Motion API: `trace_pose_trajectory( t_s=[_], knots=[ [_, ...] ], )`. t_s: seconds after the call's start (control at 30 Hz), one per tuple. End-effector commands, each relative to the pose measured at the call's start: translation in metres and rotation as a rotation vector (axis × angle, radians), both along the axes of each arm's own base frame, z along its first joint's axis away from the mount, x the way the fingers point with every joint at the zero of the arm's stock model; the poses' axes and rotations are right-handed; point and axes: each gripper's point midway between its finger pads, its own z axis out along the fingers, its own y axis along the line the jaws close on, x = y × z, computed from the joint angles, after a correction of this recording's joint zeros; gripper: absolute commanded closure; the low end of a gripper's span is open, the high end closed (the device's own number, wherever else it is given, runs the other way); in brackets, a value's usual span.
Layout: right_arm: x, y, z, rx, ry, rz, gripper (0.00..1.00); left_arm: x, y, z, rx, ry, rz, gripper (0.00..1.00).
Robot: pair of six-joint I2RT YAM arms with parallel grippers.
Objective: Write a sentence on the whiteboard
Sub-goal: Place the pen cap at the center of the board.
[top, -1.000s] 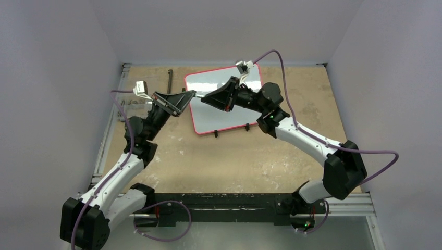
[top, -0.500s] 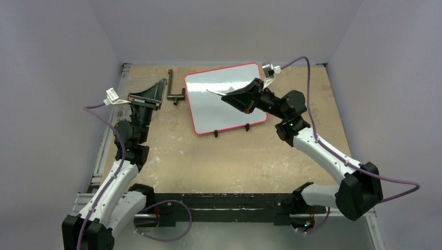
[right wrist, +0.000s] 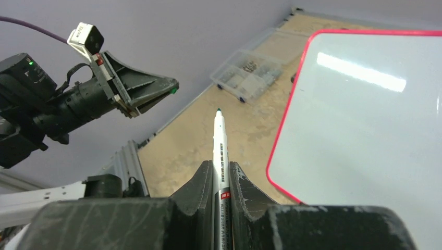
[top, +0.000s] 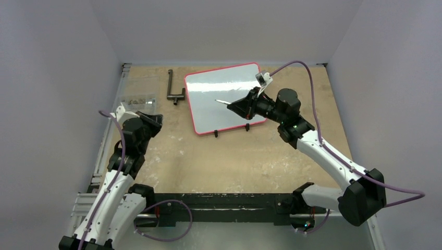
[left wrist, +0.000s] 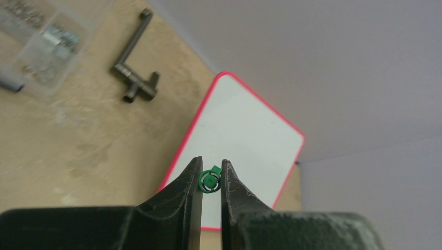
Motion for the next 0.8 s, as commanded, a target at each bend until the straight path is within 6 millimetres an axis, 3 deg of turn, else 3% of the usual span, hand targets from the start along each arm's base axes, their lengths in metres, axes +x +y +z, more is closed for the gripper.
trace_pose_trajectory(
  t_s=[0.0, 0.17, 0.37, 0.57, 0.77],
  knots=[
    [0.004, -0.009, 0.003, -0.100, -0.060, -0.036, 1.00, -0.026, 0.009, -0.085, 0.160, 0.306, -0.037, 1.00],
    [0.007, -0.012, -0.012, -0.126, -0.042, -0.057, 1.00, -0.036, 0.007, -0.127, 0.166, 0.456, -0.059, 1.00],
    [0.011, -0.018, -0.021, -0.170, -0.045, -0.091, 1.00, -0.039, 0.002, -0.159, 0.152, 0.579, -0.076, 0.99],
    [0.013, -0.022, -0.030, -0.202, -0.041, -0.106, 1.00, -0.041, 0.003, -0.171, 0.161, 0.625, -0.073, 0.74],
    [0.015, -0.023, -0.037, -0.217, -0.035, -0.113, 1.00, -0.046, 0.010, -0.168, 0.174, 0.628, -0.040, 0.36]
  ],
)
